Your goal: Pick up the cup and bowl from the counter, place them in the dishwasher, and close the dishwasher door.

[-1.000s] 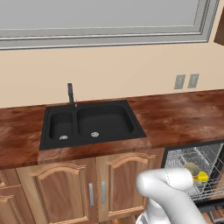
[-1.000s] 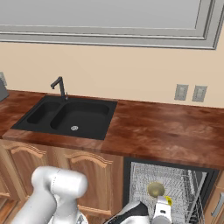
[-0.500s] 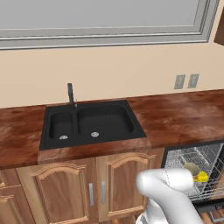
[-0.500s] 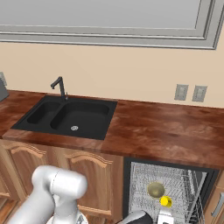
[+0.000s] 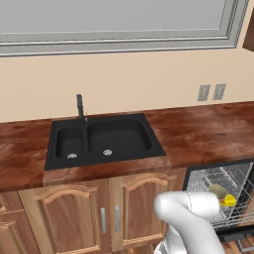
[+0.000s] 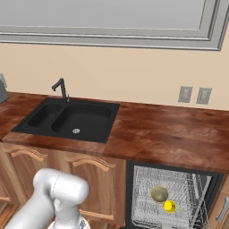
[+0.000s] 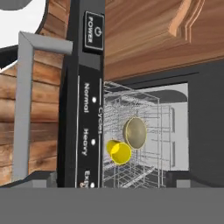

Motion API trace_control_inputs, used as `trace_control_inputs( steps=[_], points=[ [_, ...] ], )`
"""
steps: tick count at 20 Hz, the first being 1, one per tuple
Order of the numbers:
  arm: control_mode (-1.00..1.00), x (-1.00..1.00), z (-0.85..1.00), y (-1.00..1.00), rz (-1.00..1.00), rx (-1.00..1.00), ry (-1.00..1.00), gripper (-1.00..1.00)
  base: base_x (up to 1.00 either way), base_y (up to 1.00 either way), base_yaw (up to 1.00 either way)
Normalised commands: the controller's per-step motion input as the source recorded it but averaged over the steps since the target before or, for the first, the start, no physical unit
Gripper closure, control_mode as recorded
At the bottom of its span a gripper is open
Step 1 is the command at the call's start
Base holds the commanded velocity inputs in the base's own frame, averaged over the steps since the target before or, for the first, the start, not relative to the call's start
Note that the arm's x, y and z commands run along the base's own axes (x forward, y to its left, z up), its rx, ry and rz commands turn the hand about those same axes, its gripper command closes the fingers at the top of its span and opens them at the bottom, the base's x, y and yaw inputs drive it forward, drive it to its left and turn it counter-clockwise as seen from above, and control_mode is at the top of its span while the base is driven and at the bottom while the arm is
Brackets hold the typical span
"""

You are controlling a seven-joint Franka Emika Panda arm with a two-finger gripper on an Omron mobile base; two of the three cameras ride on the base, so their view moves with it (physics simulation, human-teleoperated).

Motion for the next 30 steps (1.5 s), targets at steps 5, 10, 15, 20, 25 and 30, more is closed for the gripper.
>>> trace_control_inputs(
  steps=[5,10,15,20,25,30],
  points=[
    [-1.0,-0.45,-0.1,0.0,0.07,0.0,-0.07,-1.0,0.0,0.0,0.0],
    [-1.0,-0.17,-0.17,0.0,0.01,0.0,-0.08,-1.0,0.0,0.0,0.0],
    [-1.0,-0.14,-0.25,0.0,0.01,-0.01,-0.12,-1.0,0.0,0.0,0.0],
    [-1.0,-0.08,-0.35,0.0,0.01,-0.03,-0.11,-1.0,0.0,0.0,0.0],
    [-1.0,0.0,-0.35,0.0,0.0,-0.05,-0.09,-1.0,0.0,0.0,0.0],
    [-1.0,0.02,-0.37,0.0,0.0,-0.07,-0.06,-1.0,0.0,0.0,0.0]
  ],
)
